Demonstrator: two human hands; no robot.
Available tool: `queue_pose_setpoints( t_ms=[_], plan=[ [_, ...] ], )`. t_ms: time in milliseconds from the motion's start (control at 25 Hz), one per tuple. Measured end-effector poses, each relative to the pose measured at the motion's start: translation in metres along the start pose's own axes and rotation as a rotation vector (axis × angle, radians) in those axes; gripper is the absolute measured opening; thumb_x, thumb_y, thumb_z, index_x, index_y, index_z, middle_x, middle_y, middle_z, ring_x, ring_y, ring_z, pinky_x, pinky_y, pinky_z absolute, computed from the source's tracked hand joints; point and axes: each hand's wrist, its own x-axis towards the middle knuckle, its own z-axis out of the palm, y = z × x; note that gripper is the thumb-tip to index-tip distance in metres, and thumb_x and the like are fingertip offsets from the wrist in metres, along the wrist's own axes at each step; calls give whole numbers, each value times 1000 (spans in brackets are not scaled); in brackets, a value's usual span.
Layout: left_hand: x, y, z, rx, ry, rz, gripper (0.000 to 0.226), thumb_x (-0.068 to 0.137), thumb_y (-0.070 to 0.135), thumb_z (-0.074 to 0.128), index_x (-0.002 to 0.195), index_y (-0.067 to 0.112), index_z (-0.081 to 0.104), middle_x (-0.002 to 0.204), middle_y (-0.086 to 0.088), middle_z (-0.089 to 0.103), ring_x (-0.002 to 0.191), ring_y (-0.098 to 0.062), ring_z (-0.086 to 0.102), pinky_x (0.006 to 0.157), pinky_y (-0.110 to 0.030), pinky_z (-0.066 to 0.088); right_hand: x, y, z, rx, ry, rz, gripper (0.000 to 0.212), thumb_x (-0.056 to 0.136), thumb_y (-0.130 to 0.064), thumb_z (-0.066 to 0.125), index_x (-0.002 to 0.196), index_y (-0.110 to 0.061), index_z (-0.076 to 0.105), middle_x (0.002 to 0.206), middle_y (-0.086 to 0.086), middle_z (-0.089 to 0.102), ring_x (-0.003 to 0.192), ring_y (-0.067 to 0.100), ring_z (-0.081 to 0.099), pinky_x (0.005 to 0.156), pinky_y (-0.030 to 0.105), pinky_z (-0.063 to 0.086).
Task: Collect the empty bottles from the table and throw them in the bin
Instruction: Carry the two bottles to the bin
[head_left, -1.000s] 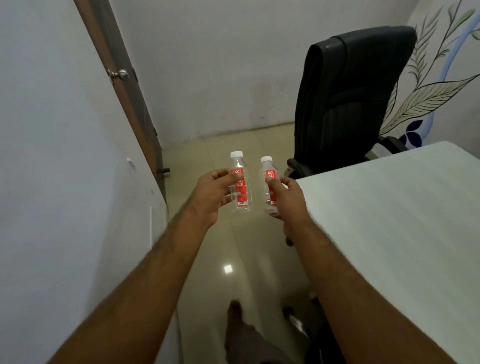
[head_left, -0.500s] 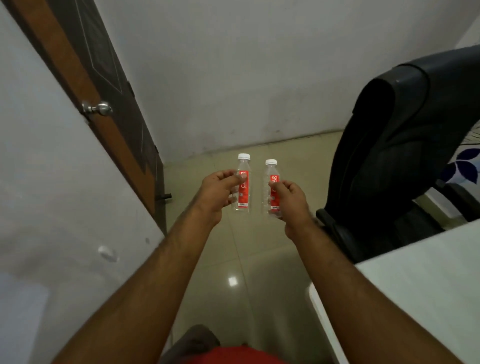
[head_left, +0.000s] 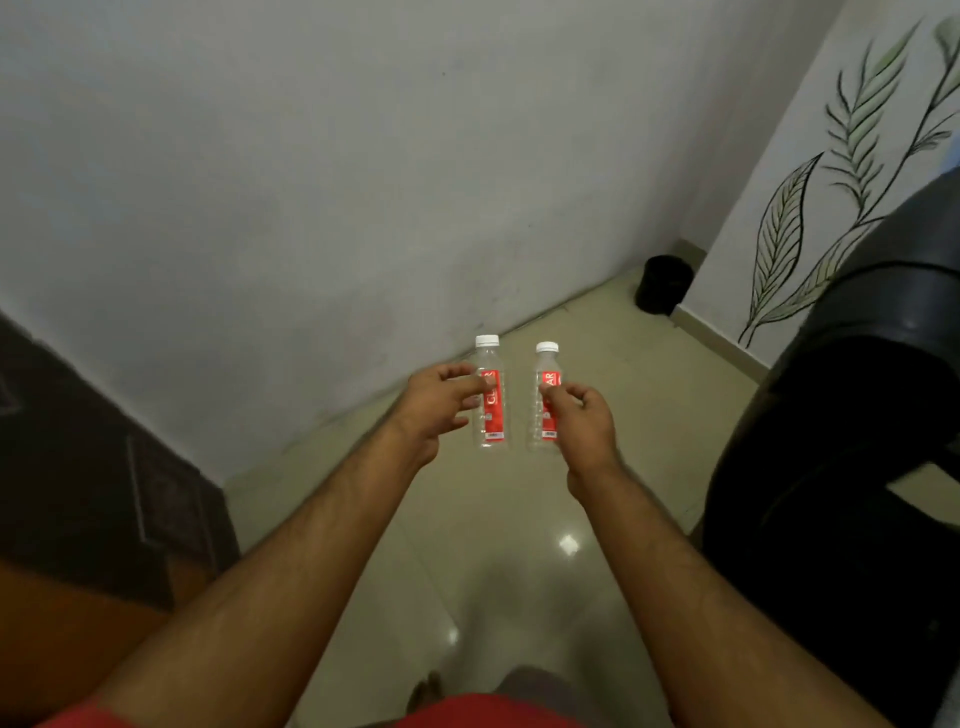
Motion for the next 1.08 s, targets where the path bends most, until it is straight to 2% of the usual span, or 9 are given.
queue_pose_setpoints(
  t_ms=[120, 320, 520, 680, 840, 920, 1000, 1080],
  plan=[
    [80, 40, 5, 47, -104, -11, 27, 78, 21, 78, 102, 20, 67, 97, -3, 70, 90, -19, 64, 85, -37, 47, 66, -20, 27, 36, 70, -5, 34, 90, -22, 68, 118, -5, 60, 83, 2, 69, 67, 10, 64, 59, 26, 50],
    [228, 81, 31, 99, -189, -26, 26, 80, 21, 76, 105, 15, 69, 96, -3, 72, 88, -20, 64, 87, -40, 49, 206, -38, 55, 95, 159, 13, 34, 91, -22, 67, 122, -8, 59, 88, 3, 71, 71, 12, 67, 59, 27, 50],
    [371, 126, 85, 126, -233, -75, 19, 86, 21, 68, 103, 12, 71, 87, -2, 71, 76, -17, 63, 75, -31, 51, 355, -75, 68, 136, 229, 83, 34, 92, -22, 66, 122, -5, 60, 86, 4, 70, 68, 14, 66, 57, 26, 52],
    [468, 169, 137, 159, -279, -78, 24, 89, 24, 65, 108, 10, 71, 95, -5, 74, 82, -18, 67, 80, -35, 55, 449, -120, 67, 133, 256, 82, 37, 91, -29, 69, 121, -8, 62, 90, 5, 73, 68, 12, 69, 54, 24, 52],
    [579, 195, 198, 178, -376, -82, 30, 86, 24, 70, 113, 13, 67, 101, -7, 74, 86, -19, 70, 74, -35, 57, 551, -152, 51, 105, 313, 73, 36, 91, -30, 69, 120, -10, 64, 101, 10, 75, 76, 16, 72, 58, 27, 55],
    [638, 202, 228, 198, -408, -102, 35, 85, 24, 72, 117, 14, 63, 105, -7, 72, 93, -21, 70, 78, -36, 57, 606, -162, 42, 81, 353, 69, 33, 92, -31, 67, 119, -11, 66, 104, 10, 75, 80, 17, 73, 61, 29, 56],
    [690, 211, 252, 210, -439, -109, 37, 84, 24, 73, 118, 15, 62, 107, -7, 71, 98, -23, 68, 83, -37, 56, 658, -172, 35, 74, 389, 71, 32, 93, -29, 66, 119, -11, 66, 104, 10, 75, 80, 17, 73, 61, 30, 57],
    [753, 223, 280, 222, -485, -133, 39, 82, 24, 74, 119, 14, 62, 108, -8, 70, 97, -22, 67, 81, -36, 56, 716, -184, 31, 78, 429, 100, 31, 92, -28, 67, 118, -10, 65, 101, 11, 76, 78, 18, 73, 61, 30, 58]
  ],
)
